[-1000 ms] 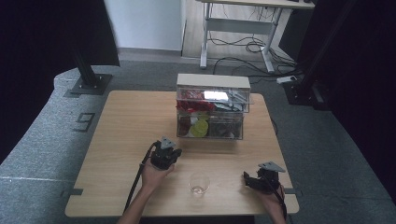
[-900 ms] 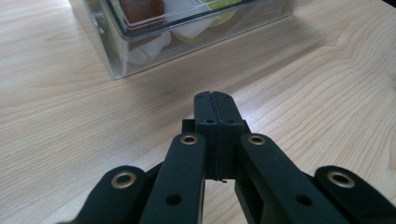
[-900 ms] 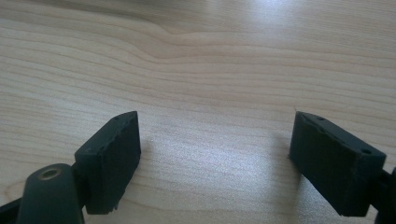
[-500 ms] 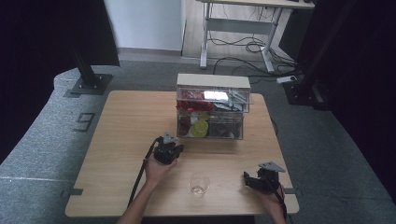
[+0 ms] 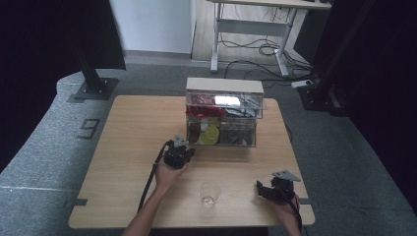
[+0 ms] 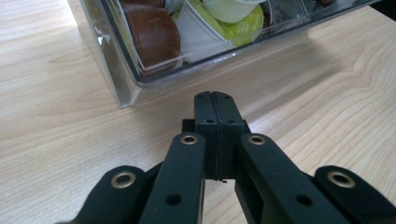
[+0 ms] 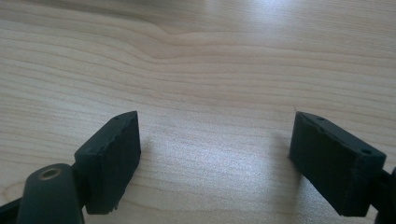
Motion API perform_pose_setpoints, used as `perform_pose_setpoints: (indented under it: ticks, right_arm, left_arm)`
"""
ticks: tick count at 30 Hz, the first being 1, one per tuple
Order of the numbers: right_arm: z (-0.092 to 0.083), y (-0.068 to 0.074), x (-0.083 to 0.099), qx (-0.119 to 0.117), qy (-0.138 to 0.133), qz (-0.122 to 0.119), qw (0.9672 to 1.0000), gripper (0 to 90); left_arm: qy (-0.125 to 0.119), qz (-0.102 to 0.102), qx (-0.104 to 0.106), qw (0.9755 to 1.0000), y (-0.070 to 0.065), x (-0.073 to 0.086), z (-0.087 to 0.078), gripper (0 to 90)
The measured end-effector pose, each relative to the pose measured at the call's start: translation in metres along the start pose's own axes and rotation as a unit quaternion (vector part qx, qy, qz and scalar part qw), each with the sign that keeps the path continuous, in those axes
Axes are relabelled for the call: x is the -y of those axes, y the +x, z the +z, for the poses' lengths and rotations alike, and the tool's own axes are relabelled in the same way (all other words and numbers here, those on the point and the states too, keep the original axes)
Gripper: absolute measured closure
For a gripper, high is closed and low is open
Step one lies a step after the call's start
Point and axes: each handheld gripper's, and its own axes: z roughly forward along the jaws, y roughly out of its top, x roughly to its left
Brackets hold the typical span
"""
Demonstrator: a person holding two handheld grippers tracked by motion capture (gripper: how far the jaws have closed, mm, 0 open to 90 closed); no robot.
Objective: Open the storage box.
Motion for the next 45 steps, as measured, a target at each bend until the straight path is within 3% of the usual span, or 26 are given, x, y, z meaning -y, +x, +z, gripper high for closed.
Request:
perform_pose_setpoints:
  ticks: [21,45]
  right_arm:
    - [0.000,0.000,0.000,0.000,0.000,0.000,1.0000,16.6]
    - [0.000,0.000,0.000,0.000,0.000,0.000,1.0000,16.6]
  left_arm:
    - [0.015,0.007,-0.007,0.9998,0.001,-0.009,0.014,90.0]
    - [0.007,0.009,-0.005,0.9999,-0.001,-0.013,0.006,90.0]
